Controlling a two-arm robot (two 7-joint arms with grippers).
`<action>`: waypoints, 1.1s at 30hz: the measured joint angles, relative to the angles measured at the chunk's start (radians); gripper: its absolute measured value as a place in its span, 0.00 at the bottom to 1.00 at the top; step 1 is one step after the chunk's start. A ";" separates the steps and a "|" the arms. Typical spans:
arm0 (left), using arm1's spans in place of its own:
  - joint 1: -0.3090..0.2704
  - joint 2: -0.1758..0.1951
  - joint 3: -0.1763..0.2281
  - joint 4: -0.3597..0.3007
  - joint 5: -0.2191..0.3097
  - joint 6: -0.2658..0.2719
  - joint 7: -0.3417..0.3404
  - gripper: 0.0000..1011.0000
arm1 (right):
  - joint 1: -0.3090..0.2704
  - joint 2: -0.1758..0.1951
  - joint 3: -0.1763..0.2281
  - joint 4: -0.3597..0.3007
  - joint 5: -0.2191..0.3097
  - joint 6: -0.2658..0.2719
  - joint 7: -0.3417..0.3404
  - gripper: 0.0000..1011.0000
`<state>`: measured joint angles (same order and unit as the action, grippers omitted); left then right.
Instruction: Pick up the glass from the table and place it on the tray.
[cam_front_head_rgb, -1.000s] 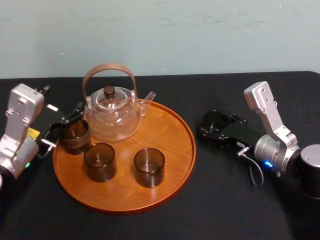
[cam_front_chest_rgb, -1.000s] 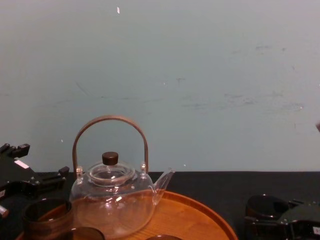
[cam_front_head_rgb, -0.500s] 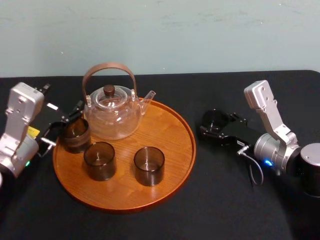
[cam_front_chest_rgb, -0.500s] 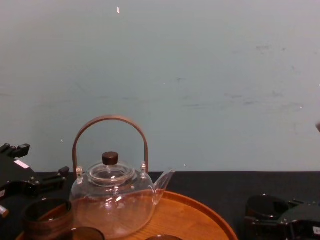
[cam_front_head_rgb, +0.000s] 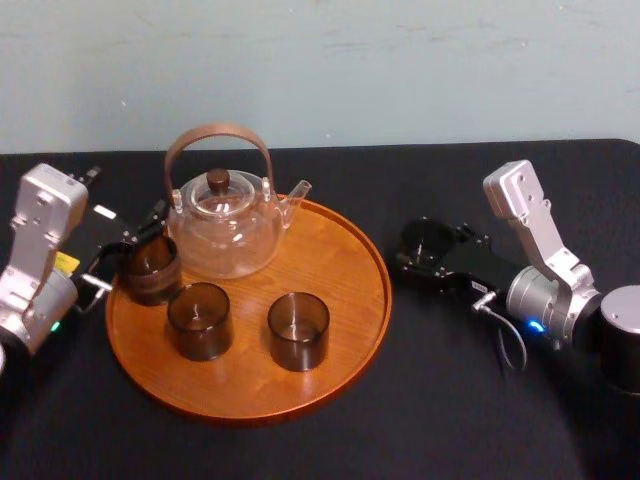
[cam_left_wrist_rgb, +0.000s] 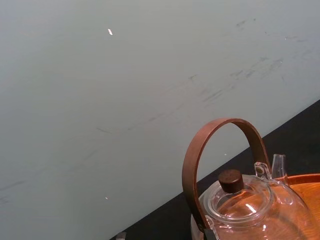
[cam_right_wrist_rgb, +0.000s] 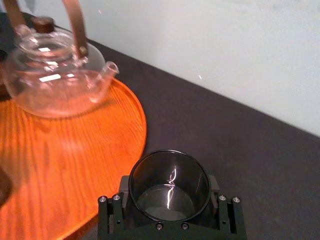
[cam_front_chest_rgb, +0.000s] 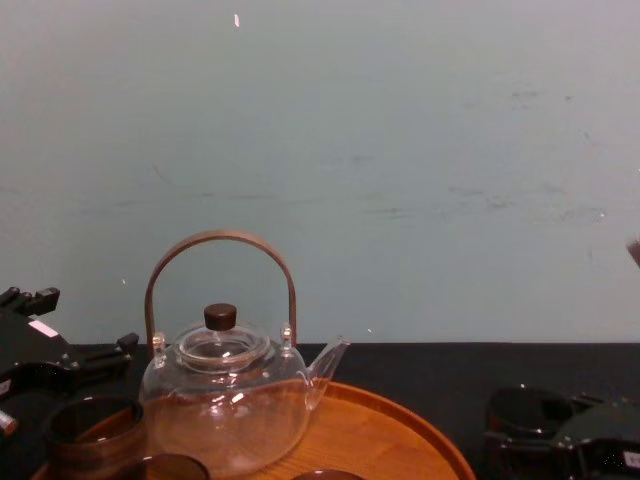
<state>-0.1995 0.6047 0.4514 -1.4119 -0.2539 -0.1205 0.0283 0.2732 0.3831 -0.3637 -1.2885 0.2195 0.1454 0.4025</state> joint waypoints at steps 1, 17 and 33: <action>0.000 0.000 0.000 0.000 0.000 0.000 0.000 0.99 | -0.002 0.002 0.000 -0.009 -0.001 -0.001 0.001 0.90; 0.000 0.000 0.000 0.000 0.000 0.000 0.000 0.99 | -0.014 0.005 -0.049 -0.133 -0.049 -0.020 0.017 0.90; 0.000 0.000 0.000 0.000 0.000 0.000 0.000 0.99 | 0.055 -0.055 -0.103 -0.062 -0.075 -0.011 0.035 0.90</action>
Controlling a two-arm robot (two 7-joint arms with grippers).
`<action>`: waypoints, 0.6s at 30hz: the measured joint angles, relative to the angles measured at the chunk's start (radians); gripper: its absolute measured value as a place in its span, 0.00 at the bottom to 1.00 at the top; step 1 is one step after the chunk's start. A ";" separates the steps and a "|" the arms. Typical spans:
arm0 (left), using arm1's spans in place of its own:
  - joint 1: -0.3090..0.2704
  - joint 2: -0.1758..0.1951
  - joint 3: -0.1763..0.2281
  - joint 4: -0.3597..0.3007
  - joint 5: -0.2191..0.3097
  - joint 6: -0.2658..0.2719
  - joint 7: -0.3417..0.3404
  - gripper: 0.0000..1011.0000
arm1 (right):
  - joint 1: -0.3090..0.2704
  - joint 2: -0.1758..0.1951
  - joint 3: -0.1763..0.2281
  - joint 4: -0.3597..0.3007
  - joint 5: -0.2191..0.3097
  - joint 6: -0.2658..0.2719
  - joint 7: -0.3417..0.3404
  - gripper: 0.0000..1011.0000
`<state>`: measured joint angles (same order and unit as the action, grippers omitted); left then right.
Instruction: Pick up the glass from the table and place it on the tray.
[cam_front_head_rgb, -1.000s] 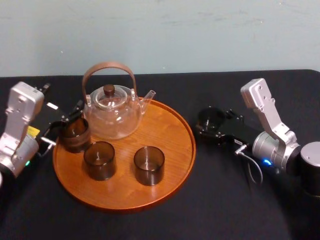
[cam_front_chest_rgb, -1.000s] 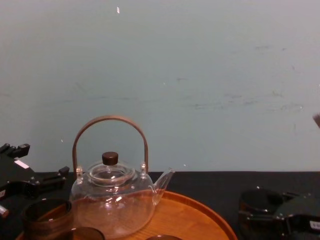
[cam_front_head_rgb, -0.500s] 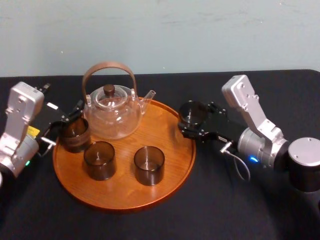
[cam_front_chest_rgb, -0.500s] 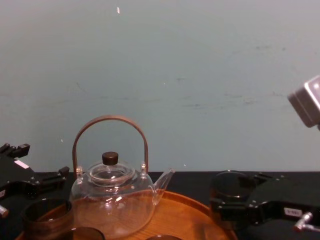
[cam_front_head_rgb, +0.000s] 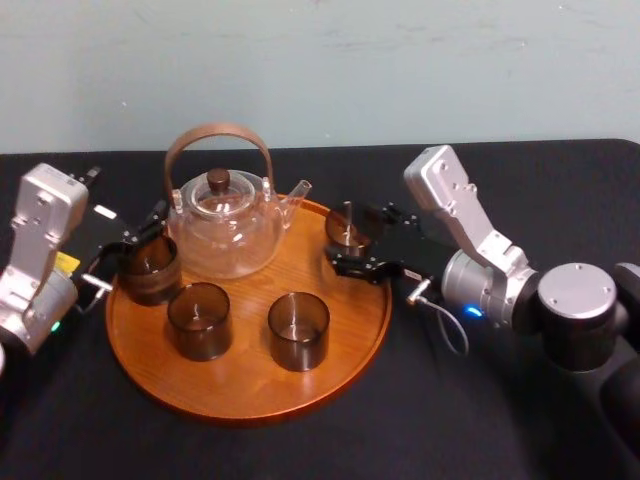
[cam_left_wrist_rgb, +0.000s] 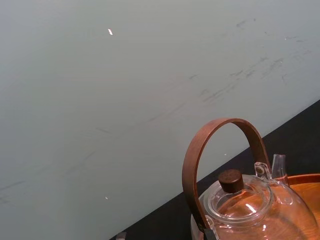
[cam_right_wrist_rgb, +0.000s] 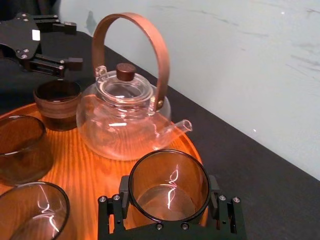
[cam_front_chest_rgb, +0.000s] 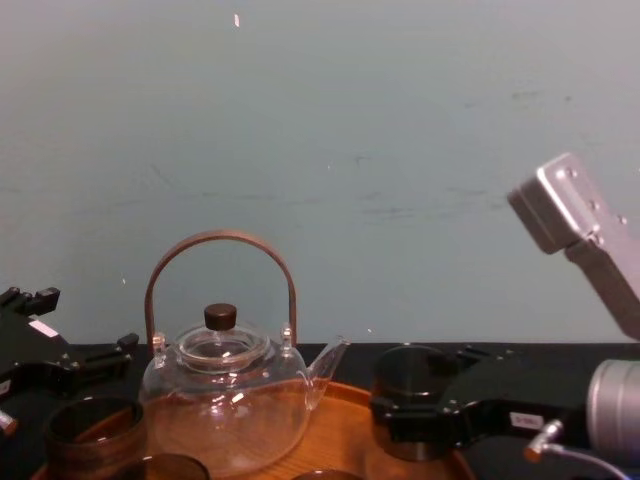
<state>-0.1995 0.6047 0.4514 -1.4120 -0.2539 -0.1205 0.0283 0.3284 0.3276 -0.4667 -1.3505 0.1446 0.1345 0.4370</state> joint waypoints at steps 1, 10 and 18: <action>0.000 0.000 0.000 0.000 0.000 0.000 0.000 0.99 | 0.003 -0.003 -0.003 0.003 -0.001 0.000 0.000 0.90; 0.000 0.000 0.000 0.000 0.000 0.000 0.000 0.99 | 0.026 -0.030 -0.027 0.047 -0.021 0.001 0.000 0.90; 0.000 0.000 0.000 0.000 0.000 0.000 0.000 0.99 | 0.036 -0.042 -0.036 0.076 -0.033 0.000 0.000 0.90</action>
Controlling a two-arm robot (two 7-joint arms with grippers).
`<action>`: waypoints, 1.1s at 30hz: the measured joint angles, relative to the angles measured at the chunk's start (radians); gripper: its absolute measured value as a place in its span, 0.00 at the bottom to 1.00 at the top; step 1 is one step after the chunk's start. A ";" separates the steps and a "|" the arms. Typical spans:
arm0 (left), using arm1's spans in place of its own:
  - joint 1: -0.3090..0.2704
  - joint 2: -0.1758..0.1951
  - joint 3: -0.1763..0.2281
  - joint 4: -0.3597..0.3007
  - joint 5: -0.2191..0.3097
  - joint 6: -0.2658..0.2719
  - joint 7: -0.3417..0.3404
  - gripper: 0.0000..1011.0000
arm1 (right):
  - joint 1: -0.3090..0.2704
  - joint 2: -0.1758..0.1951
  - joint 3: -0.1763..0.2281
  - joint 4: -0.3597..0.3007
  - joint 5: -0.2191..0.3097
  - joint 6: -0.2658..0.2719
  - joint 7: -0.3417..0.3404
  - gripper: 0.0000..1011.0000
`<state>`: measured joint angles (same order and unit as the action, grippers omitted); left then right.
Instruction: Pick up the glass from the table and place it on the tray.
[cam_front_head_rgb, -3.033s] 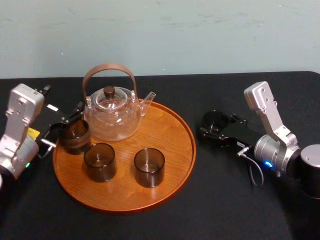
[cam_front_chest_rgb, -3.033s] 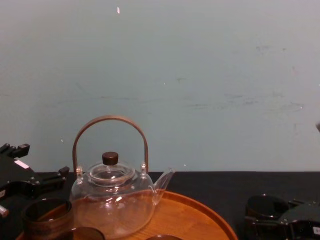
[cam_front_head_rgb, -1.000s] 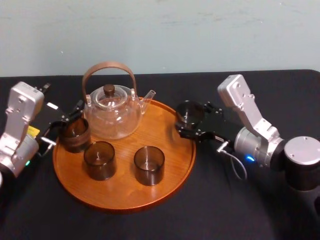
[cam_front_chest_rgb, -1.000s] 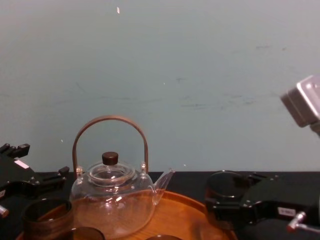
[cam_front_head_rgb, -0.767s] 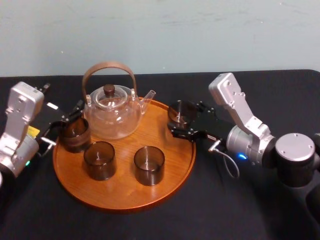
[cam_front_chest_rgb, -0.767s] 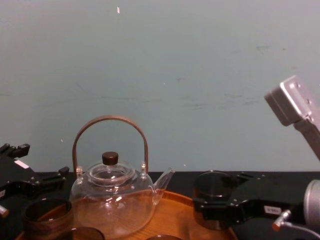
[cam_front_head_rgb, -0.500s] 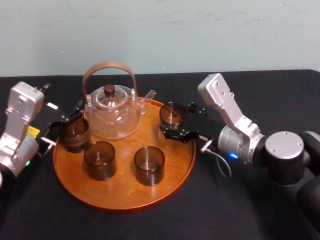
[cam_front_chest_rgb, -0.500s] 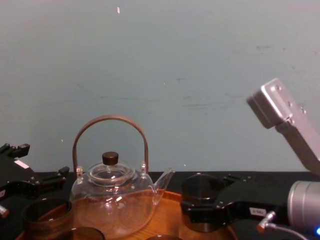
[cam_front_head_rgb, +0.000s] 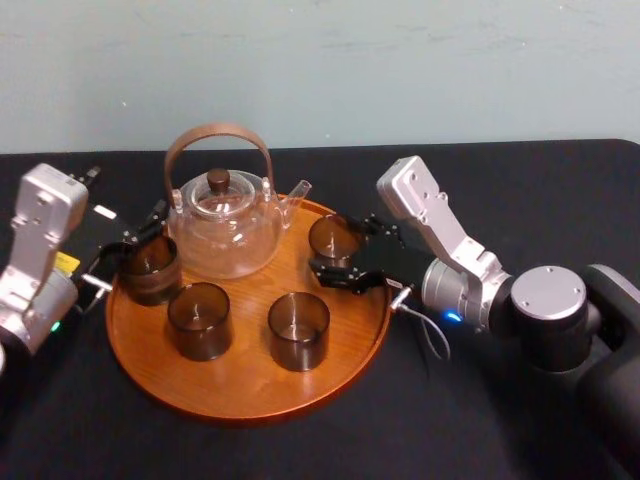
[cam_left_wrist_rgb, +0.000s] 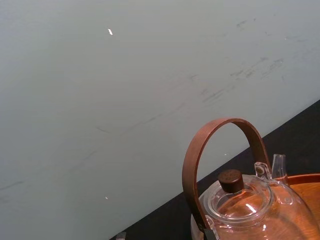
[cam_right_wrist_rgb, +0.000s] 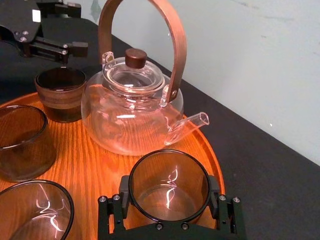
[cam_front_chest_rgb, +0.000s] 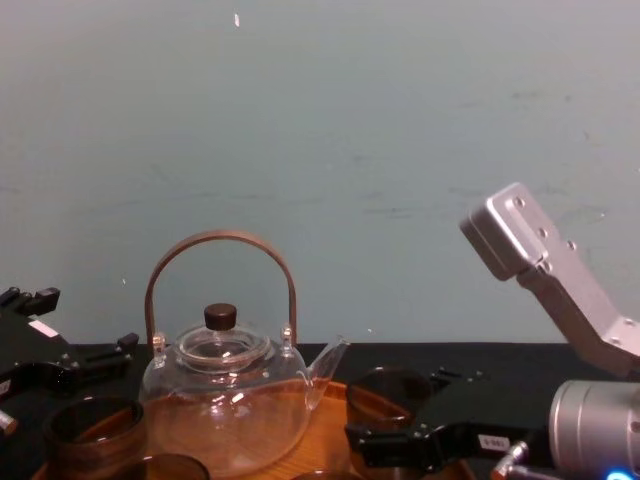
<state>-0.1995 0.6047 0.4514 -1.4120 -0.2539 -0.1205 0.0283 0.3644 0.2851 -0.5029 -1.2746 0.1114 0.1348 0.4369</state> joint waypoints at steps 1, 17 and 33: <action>0.000 0.000 0.000 0.000 0.000 0.000 0.000 0.99 | 0.000 -0.001 0.000 0.002 -0.001 0.000 0.000 0.90; 0.000 0.000 0.000 0.000 0.000 0.000 0.000 0.99 | -0.001 -0.005 -0.004 0.011 -0.012 0.016 -0.006 0.90; 0.000 0.000 0.000 0.000 0.000 0.000 0.000 0.99 | -0.001 -0.004 -0.002 0.009 -0.009 0.012 -0.005 0.99</action>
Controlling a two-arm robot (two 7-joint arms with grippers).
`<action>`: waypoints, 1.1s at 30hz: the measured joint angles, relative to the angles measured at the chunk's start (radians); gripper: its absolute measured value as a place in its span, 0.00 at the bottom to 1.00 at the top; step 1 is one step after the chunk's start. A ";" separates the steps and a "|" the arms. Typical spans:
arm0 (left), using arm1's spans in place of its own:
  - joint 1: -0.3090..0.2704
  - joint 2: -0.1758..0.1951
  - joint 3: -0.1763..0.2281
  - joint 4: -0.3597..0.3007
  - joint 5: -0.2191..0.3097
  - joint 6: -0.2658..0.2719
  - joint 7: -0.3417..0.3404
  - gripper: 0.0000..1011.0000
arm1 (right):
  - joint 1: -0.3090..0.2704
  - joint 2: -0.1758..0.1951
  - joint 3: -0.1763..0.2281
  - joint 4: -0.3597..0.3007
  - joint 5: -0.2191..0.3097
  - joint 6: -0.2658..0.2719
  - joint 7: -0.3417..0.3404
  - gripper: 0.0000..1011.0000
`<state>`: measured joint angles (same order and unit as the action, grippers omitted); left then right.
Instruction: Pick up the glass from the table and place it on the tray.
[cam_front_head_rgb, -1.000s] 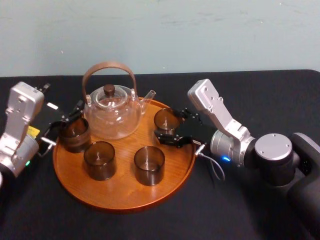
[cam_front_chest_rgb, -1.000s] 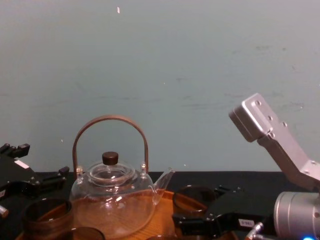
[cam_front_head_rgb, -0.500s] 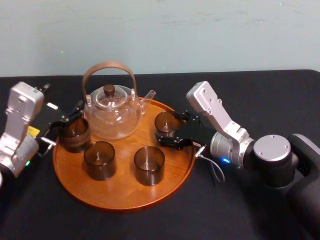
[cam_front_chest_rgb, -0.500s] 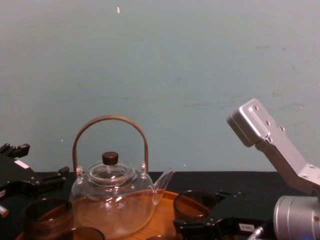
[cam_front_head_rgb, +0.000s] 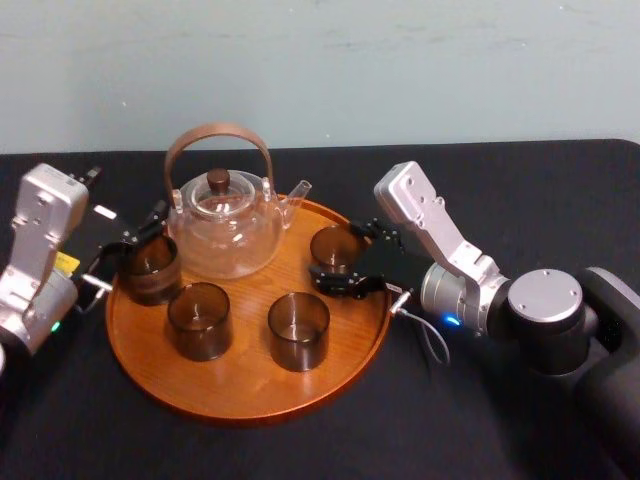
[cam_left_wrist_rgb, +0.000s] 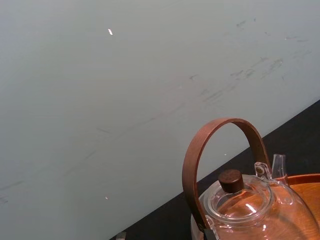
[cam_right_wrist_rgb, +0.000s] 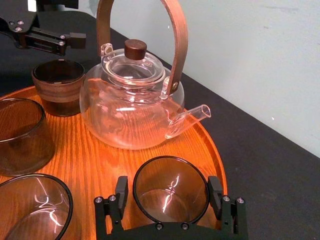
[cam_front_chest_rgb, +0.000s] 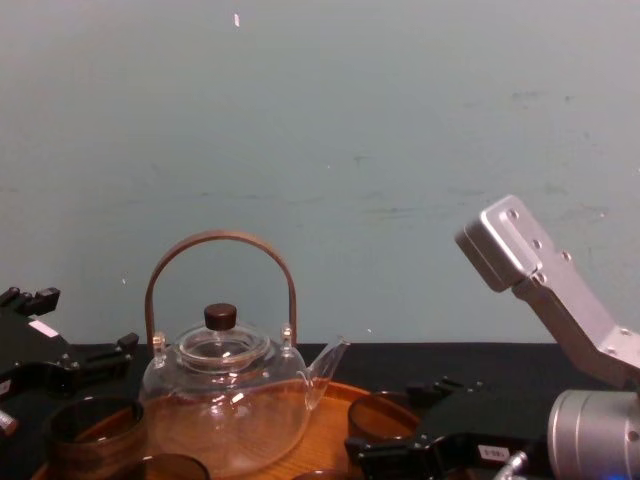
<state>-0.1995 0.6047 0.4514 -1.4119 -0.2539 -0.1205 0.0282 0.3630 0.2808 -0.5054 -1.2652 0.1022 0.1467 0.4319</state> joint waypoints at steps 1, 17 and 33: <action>0.000 0.000 0.000 0.000 0.000 0.000 0.000 0.99 | 0.000 0.000 0.000 0.000 0.000 0.000 0.000 0.99; 0.000 0.000 0.000 0.000 0.000 0.000 0.000 0.99 | -0.061 0.048 0.053 -0.140 0.050 -0.038 0.013 0.99; 0.000 0.000 0.000 0.000 0.000 0.000 0.000 0.99 | -0.214 0.169 0.191 -0.279 0.152 -0.100 -0.016 0.99</action>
<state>-0.1995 0.6047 0.4514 -1.4119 -0.2539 -0.1205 0.0283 0.1487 0.4499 -0.3146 -1.5440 0.2538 0.0462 0.4164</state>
